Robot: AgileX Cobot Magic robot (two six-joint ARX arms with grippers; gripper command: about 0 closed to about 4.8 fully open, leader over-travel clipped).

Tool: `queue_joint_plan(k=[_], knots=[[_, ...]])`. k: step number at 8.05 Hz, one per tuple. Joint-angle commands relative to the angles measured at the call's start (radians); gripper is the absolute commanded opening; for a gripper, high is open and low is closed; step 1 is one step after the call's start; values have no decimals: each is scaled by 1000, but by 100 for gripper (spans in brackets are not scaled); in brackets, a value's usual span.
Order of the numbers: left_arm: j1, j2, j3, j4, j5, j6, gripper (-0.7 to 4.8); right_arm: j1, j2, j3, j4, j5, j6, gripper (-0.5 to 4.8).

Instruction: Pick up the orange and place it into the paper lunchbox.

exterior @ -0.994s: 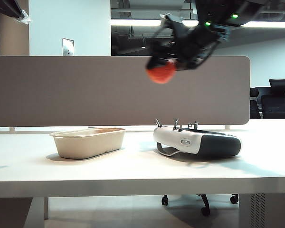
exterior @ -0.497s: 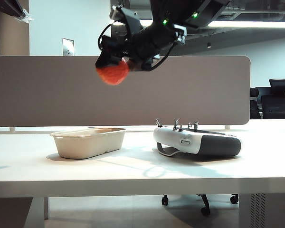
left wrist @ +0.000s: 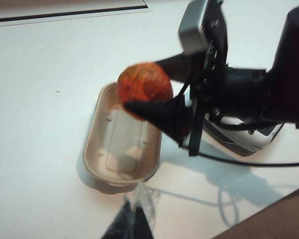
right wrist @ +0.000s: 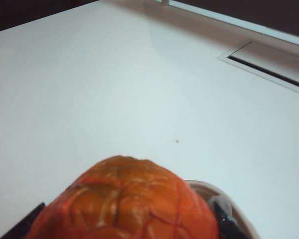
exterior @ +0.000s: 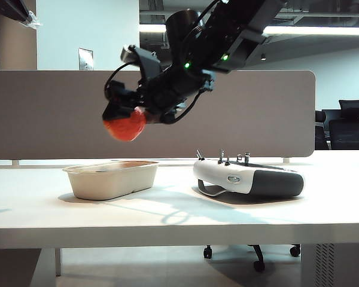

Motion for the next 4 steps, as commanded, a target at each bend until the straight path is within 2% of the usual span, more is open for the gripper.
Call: queue_joint_plan(k=[1, 4], knots=[[-1, -3, 6, 6, 5, 8, -6, 27, 47, 6, 68, 5, 4, 220], [-1, -3, 6, 6, 5, 7, -6, 49, 91, 6, 60, 9, 4, 220]])
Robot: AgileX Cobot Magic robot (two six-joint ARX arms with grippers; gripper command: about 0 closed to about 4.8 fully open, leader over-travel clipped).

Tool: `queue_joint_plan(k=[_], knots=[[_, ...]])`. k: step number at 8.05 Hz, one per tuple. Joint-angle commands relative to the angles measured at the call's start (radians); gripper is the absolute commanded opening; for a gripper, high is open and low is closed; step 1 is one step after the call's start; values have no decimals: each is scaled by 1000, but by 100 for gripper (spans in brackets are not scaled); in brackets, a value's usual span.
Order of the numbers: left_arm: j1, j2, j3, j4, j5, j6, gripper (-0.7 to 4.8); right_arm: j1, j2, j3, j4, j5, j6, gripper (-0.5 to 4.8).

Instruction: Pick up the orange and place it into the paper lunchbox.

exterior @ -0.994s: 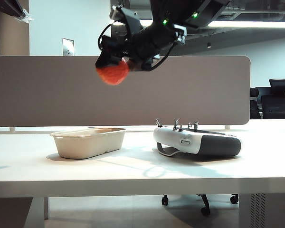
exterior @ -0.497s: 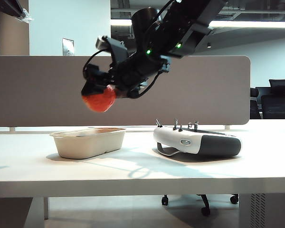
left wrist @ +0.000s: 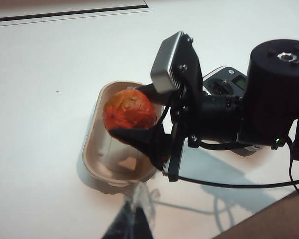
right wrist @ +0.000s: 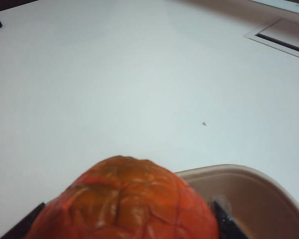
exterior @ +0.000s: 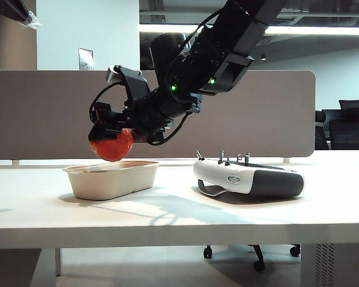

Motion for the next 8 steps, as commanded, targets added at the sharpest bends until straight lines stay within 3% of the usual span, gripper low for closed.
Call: queue_joint_plan(k=[1, 6, 7, 8], knots=[[-1, -3, 6, 6, 6, 7, -6, 14, 29, 6, 11, -3, 3, 220], [-1, -3, 6, 5, 6, 8, -6, 17, 53, 6, -18, -3, 3, 220], [-1, -3, 6, 5, 6, 7, -5, 18, 53, 6, -17, -4, 6, 343], [-1, -3, 6, 5, 6, 7, -6, 18, 53, 6, -17, -5, 6, 357]])
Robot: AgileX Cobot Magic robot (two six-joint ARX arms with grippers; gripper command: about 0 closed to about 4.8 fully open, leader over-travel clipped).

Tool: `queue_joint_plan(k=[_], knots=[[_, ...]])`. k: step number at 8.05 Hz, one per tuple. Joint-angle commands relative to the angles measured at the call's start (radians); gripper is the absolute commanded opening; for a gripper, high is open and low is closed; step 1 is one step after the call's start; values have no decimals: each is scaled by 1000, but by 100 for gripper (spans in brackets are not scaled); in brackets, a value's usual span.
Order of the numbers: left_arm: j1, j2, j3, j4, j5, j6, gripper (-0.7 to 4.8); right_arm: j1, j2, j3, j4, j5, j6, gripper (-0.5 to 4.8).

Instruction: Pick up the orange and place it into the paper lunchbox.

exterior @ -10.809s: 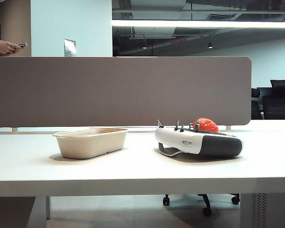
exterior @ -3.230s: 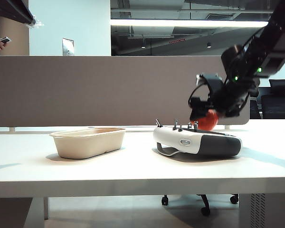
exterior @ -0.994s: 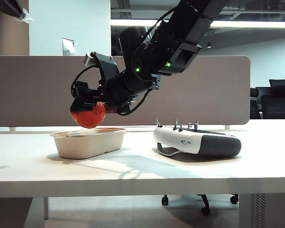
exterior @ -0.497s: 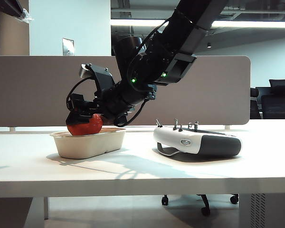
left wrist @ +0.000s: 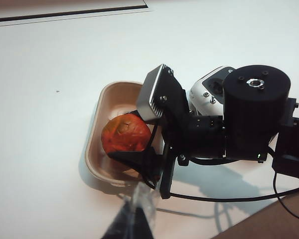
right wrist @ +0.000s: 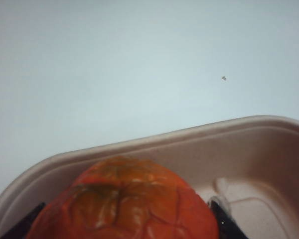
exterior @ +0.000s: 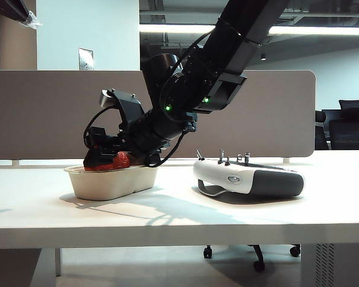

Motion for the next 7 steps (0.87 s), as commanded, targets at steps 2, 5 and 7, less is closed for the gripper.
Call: queue_joint_plan(k=[2, 5, 7], knots=[[-1, -2, 6, 5, 6, 7, -6, 3, -7, 6, 17, -11, 5, 410], [-1, -2, 6, 5, 5, 7, -5, 3, -12, 6, 18, -10, 5, 438], [-1, -2, 5, 5, 5, 7, -6, 3, -13, 6, 24, -10, 5, 479]])
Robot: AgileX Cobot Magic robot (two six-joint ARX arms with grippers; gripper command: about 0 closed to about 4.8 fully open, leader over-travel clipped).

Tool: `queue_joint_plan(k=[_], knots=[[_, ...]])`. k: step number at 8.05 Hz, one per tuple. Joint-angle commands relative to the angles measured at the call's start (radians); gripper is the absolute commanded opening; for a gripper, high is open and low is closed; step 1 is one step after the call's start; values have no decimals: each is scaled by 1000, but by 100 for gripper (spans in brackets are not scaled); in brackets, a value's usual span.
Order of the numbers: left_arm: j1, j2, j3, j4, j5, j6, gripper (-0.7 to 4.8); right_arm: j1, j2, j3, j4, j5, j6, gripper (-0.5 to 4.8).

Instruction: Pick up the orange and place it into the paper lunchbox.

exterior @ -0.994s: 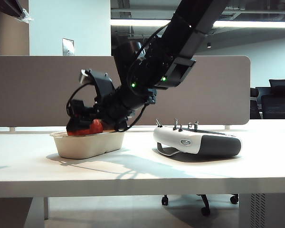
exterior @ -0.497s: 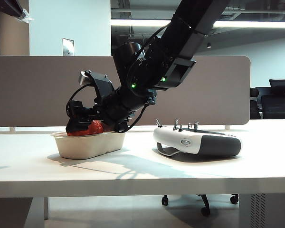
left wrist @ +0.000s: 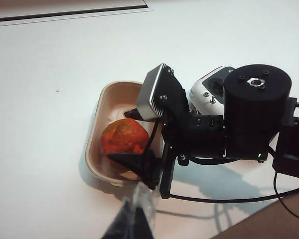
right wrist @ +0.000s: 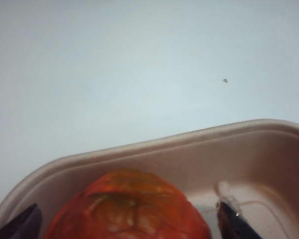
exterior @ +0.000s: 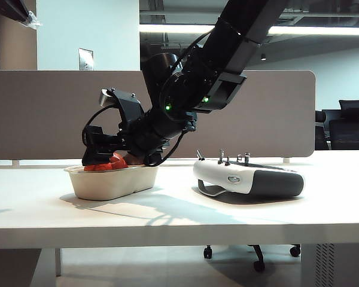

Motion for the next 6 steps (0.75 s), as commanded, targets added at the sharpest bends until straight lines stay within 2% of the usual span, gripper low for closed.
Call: queue_joint_plan(k=[1, 2, 3, 4, 6], knots=[[0, -2, 6, -3, 5, 8, -5, -3, -119, 5, -21, -2, -5, 479], [0, -2, 6, -9, 3, 8, -6, -3, -134, 5, -42, 1, -5, 479], [-1, -2, 6, -65, 1, 51, -6, -3, -220, 5, -204, 1, -5, 133], [-1, -2, 6, -79, 1, 62, -5, -3, -241, 5, -249, 1, -6, 13], [-1, -2, 6, -95, 1, 67, -5, -3, -293, 5, -351, 11, -6, -6]])
